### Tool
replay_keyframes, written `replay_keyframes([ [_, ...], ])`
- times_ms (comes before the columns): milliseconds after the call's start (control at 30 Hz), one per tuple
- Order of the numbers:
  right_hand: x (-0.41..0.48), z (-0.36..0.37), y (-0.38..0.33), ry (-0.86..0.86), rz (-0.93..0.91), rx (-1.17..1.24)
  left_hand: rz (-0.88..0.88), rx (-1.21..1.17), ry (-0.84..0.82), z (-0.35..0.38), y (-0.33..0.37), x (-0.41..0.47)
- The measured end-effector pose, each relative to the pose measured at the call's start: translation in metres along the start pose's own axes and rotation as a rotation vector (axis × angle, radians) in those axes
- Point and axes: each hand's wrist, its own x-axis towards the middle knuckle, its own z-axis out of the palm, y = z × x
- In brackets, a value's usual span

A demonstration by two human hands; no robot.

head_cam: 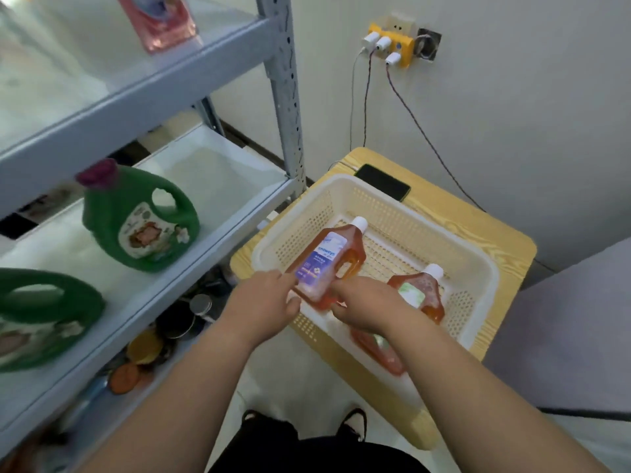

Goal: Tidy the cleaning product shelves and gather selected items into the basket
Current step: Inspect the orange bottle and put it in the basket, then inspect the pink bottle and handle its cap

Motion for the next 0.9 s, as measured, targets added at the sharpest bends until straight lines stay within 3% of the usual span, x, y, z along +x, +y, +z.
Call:
replay_keyframes([
  [167, 0.024, -0.047, -0.065, 0.119, -0.149, 0.000, -0.076, -0.020, 0.162, -0.059, -0.043, -0.040],
  [367, 0.045, -0.124, -0.152, 0.311, -0.275, -0.016, -0.086, 0.053, 0.488, -0.151, -0.097, -0.090],
  [533, 0.054, -0.165, -0.212, 0.552, -0.354, 0.160, -0.116, 0.037, 0.682, -0.201, -0.140, -0.113],
  [733, 0.067, -0.191, -0.240, 0.780, -0.367, 0.351, -0.170, 0.039, 0.564, -0.221, -0.171, -0.085],
  [900, 0.095, -0.225, -0.237, 0.844, -0.321, 0.325, -0.182, 0.101, 0.418, -0.237, -0.180, -0.036],
])
